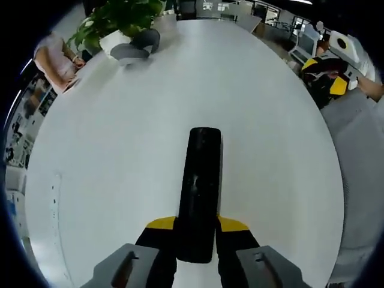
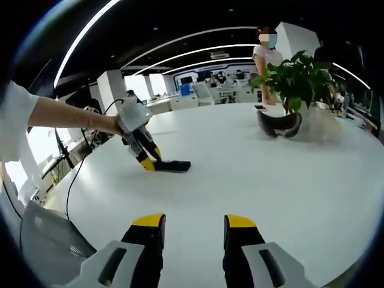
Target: Press the specified remote control buttons in sequence, fully releasing each button before pressing the next.
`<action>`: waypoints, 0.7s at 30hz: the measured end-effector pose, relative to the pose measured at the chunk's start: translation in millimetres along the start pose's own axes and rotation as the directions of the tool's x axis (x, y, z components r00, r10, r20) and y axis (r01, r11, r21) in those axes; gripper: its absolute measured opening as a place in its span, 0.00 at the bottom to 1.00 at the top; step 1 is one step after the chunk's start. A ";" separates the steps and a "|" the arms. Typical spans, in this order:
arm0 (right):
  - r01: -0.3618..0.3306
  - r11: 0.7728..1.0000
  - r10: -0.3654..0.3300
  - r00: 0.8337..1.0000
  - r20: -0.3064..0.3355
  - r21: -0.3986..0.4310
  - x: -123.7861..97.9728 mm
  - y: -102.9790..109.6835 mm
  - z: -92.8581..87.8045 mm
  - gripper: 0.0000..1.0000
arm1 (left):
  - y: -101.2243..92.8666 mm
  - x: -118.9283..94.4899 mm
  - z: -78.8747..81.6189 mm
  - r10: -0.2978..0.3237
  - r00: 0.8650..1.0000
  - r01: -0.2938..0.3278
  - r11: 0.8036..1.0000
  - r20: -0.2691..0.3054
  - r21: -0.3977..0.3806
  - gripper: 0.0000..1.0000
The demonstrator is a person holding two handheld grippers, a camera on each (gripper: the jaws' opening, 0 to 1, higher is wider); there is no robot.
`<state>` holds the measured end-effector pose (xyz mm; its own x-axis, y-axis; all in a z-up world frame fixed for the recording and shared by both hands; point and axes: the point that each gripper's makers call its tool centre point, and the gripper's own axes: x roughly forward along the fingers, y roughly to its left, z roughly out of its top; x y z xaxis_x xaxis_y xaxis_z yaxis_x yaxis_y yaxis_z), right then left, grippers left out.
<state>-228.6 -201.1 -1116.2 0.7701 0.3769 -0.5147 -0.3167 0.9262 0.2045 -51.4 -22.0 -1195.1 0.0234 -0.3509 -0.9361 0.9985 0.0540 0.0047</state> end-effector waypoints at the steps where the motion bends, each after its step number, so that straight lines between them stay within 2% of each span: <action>1: -0.001 1.000 0.001 1.000 -0.001 -0.001 0.1 0.3 -0.1 0.37 | -0.8 0.0 -0.4 0.001 1.000 0.000 1.000 0.003 -0.006 0.23; 11: -0.002 1.000 0.002 1.000 0.002 -0.008 -0.2 0.8 0.7 0.36 | -21.3 -1.1 -1.3 -0.003 1.000 0.003 1.000 0.001 -0.009 0.23; 21: -0.007 1.000 0.007 1.000 0.013 -0.016 -1.3 2.5 3.2 0.34 | -46.4 -2.6 -7.6 -0.011 0.999 0.010 1.000 -0.047 -0.023 0.23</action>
<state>-228.6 -199.3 -1112.3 0.7750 0.3838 -0.5021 -0.3309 0.9233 0.1950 -98.1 -16.6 -1195.5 0.0101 -0.3074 -0.9515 0.9973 0.0721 -0.0127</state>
